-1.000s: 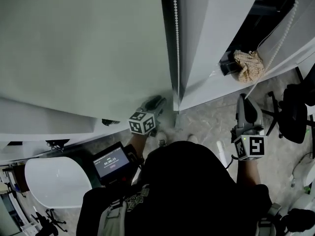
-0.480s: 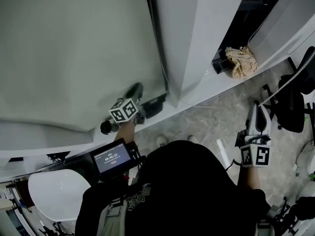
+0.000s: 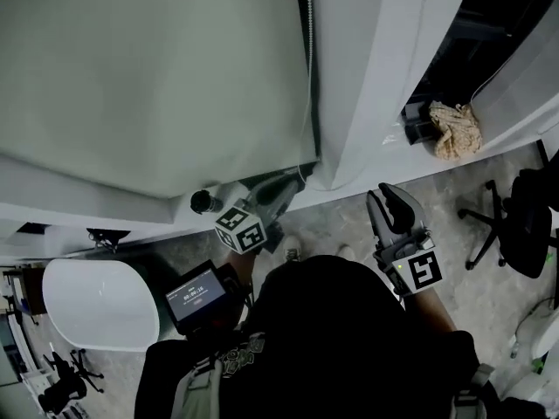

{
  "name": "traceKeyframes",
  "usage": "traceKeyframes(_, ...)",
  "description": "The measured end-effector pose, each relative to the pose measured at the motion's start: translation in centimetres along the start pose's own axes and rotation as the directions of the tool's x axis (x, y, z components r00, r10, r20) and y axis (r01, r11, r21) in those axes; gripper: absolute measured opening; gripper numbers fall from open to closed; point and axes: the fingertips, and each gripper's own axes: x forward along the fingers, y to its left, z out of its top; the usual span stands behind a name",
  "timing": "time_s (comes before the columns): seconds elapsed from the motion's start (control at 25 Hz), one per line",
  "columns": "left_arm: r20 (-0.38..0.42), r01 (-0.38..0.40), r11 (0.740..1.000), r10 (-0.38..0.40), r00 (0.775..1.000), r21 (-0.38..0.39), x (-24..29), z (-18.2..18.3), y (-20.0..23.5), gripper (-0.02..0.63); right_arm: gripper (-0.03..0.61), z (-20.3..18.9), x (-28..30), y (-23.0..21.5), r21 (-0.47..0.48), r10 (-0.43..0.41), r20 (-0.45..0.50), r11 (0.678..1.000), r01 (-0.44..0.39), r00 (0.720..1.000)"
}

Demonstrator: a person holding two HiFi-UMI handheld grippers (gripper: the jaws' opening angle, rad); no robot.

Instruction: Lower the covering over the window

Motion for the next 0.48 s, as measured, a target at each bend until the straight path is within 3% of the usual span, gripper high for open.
traceKeyframes(0.16, 0.064, -0.05, 0.999, 0.05, 0.997, 0.008, -2.4, -0.2, -4.4, 0.044, 0.069, -1.7, -0.6, -0.5, 0.131, 0.088, -0.01, 0.988, -0.086, 0.996)
traceKeyframes(0.28, 0.089, -0.105, 0.994, 0.105, 0.99, -0.004, -4.5, -1.4, -7.4, 0.026, 0.024, -3.7, -0.6, 0.0, 0.241, 0.188, -0.019, 0.954, -0.178, 0.982)
traceKeyframes(0.36, 0.096, -0.105, 0.994, 0.108, 0.99, -0.036, -5.6, -2.7, -9.6, 0.002, 0.006, -4.9, -0.1, 1.8, 0.324, 0.295, -0.025, 0.906, -0.272, 0.955)
traceKeyframes(0.48, 0.061, -0.105, 0.992, 0.109, 0.992, -0.07, -7.8, -4.7, -13.1, 0.002, 0.006, -5.2, 0.3, 7.2, 0.454, 0.494, 0.012, 0.772, -0.445, 0.869)
